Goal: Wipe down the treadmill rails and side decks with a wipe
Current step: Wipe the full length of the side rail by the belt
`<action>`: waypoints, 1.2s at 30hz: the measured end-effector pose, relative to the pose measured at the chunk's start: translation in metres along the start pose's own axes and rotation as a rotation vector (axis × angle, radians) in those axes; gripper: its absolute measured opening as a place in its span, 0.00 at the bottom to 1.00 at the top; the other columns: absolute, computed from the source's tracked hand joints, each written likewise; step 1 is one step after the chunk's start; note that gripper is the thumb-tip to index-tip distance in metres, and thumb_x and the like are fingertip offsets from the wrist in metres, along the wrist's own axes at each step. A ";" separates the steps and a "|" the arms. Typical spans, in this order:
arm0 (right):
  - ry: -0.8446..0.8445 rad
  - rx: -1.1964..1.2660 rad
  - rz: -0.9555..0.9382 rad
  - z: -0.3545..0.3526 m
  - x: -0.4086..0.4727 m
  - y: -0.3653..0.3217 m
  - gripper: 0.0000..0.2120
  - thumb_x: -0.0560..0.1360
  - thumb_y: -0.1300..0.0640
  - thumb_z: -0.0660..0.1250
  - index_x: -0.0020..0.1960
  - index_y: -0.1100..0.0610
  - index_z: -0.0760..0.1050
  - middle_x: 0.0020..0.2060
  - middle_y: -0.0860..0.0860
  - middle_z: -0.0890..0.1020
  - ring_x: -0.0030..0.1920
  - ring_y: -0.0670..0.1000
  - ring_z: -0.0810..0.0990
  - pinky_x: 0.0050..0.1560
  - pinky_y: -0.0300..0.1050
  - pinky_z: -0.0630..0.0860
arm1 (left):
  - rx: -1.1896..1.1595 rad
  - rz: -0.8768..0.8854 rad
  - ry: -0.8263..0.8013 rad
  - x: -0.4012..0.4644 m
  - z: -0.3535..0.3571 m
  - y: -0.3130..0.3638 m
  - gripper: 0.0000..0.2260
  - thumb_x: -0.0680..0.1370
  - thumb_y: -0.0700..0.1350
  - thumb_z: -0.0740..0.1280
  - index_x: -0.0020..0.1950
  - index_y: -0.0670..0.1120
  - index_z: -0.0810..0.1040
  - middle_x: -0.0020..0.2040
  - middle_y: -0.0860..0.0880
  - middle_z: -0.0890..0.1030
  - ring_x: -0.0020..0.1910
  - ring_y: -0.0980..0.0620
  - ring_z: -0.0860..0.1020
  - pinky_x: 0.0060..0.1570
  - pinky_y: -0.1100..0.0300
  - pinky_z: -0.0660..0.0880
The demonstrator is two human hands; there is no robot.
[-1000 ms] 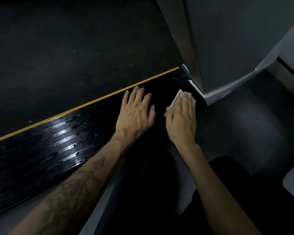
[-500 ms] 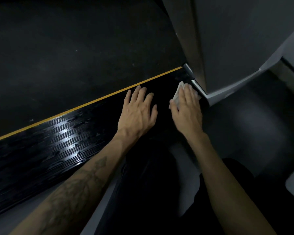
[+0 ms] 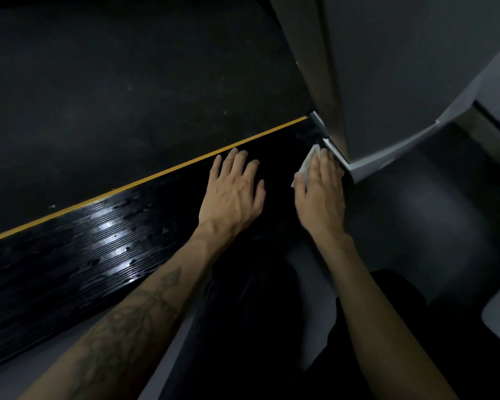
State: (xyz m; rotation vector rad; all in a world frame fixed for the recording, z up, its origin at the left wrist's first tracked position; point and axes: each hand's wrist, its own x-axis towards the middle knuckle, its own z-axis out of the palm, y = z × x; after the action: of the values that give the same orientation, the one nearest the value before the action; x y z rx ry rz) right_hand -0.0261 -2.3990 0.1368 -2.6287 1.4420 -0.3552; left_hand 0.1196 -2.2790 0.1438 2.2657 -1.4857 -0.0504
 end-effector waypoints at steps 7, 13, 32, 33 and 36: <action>-0.060 0.026 -0.085 0.000 0.020 -0.008 0.37 0.81 0.41 0.45 0.81 0.65 0.57 0.81 0.60 0.59 0.82 0.56 0.54 0.82 0.53 0.50 | 0.000 0.006 0.008 0.001 0.001 -0.002 0.22 0.83 0.54 0.59 0.73 0.45 0.73 0.75 0.44 0.71 0.79 0.44 0.62 0.80 0.44 0.56; -0.084 -0.019 0.007 -0.003 0.004 -0.021 0.32 0.86 0.47 0.53 0.82 0.66 0.51 0.83 0.61 0.52 0.83 0.57 0.47 0.82 0.52 0.46 | 0.009 0.003 0.004 0.001 0.000 0.000 0.22 0.83 0.54 0.59 0.73 0.45 0.72 0.75 0.44 0.71 0.79 0.44 0.63 0.79 0.44 0.56; -0.191 -0.023 0.058 -0.007 0.045 -0.029 0.33 0.87 0.45 0.50 0.83 0.63 0.46 0.83 0.59 0.48 0.83 0.55 0.44 0.82 0.51 0.41 | -0.002 0.001 0.013 0.001 0.002 -0.001 0.23 0.82 0.54 0.58 0.73 0.45 0.73 0.75 0.42 0.71 0.79 0.43 0.64 0.79 0.43 0.58; -0.178 -0.026 0.071 -0.006 0.040 -0.033 0.33 0.87 0.45 0.50 0.83 0.64 0.46 0.83 0.60 0.48 0.83 0.55 0.44 0.82 0.52 0.41 | -0.004 0.001 0.012 0.001 0.002 -0.001 0.22 0.82 0.54 0.58 0.73 0.45 0.73 0.75 0.42 0.71 0.79 0.43 0.64 0.79 0.43 0.57; -0.158 -0.036 0.033 0.001 0.022 -0.046 0.33 0.87 0.46 0.50 0.83 0.65 0.46 0.83 0.61 0.47 0.83 0.56 0.43 0.82 0.52 0.41 | -0.001 0.003 0.009 0.001 0.002 -0.002 0.22 0.83 0.54 0.58 0.72 0.45 0.73 0.75 0.42 0.71 0.79 0.43 0.63 0.79 0.43 0.57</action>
State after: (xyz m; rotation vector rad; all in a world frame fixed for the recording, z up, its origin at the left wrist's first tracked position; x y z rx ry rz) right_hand 0.0231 -2.3928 0.1496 -2.5910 1.4513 -0.1157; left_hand 0.1209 -2.2803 0.1413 2.2603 -1.4838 -0.0391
